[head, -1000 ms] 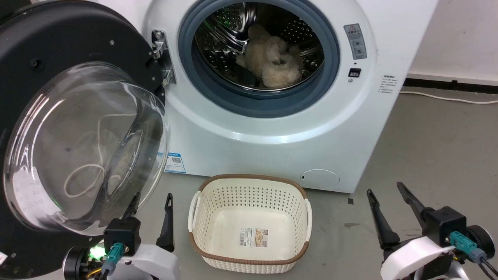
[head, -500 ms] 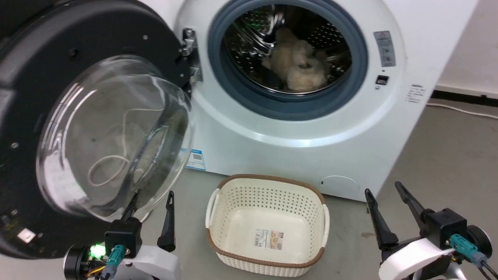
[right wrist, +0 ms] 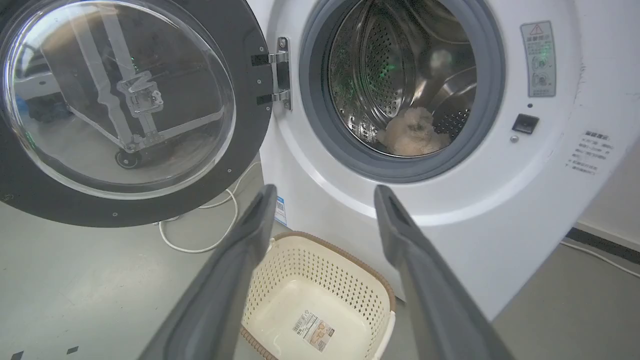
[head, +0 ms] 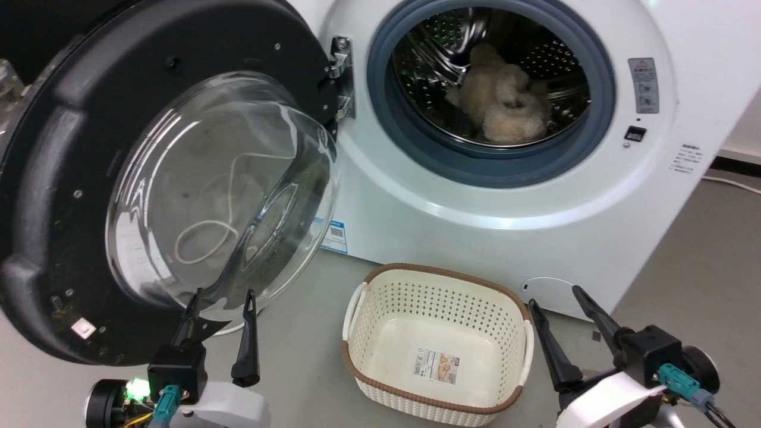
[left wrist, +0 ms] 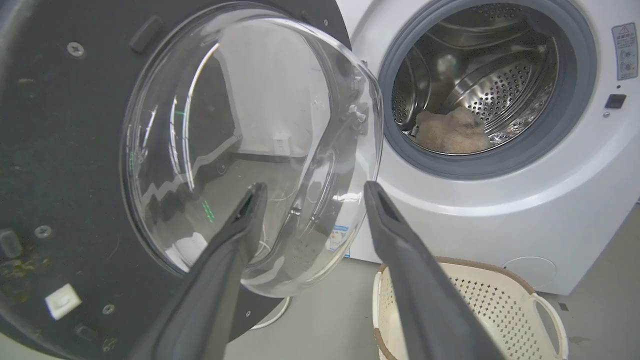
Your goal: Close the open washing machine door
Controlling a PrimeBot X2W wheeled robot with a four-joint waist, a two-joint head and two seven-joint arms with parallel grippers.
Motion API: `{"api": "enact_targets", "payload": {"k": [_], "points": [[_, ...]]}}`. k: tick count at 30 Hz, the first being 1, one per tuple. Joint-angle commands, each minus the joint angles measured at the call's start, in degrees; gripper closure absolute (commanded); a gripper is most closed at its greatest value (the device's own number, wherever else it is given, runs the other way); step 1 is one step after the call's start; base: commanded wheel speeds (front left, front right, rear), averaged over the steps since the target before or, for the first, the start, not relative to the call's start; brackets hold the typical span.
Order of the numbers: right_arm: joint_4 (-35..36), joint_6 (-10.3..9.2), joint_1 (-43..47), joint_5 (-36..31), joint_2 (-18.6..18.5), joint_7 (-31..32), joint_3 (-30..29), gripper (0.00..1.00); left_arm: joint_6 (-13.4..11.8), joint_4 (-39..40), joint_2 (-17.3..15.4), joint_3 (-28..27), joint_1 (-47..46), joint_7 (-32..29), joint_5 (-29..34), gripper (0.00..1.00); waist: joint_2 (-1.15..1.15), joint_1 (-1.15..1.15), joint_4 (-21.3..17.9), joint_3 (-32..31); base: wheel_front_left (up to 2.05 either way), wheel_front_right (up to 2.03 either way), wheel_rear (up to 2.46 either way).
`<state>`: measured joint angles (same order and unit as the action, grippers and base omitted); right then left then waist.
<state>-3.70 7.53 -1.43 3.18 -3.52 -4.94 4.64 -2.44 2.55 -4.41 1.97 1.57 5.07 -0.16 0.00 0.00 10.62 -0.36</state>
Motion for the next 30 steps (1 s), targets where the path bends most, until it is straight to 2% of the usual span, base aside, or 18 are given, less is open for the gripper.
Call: {"api": "enact_targets", "payload": {"k": [1, 30], "points": [[-0.5, -0.02, -1.0, 0.5, -0.4, -0.6, 0.6, 0.00, -0.6, 0.5, -0.4, -0.1, 0.8, 0.5, 0.0, 0.00, 0.00, 0.00, 0.5, 0.1, 0.00, 0.00, 0.00], [-4.4, -0.03, -2.8, 3.7, -2.4, -4.3, 6.7, 0.00, -3.9, 2.6, -1.8, 1.8, 2.9, 4.1, -0.1, 0.00, 0.00, 0.00, 7.8, 0.3, -0.02, -0.02, -0.02]]}}
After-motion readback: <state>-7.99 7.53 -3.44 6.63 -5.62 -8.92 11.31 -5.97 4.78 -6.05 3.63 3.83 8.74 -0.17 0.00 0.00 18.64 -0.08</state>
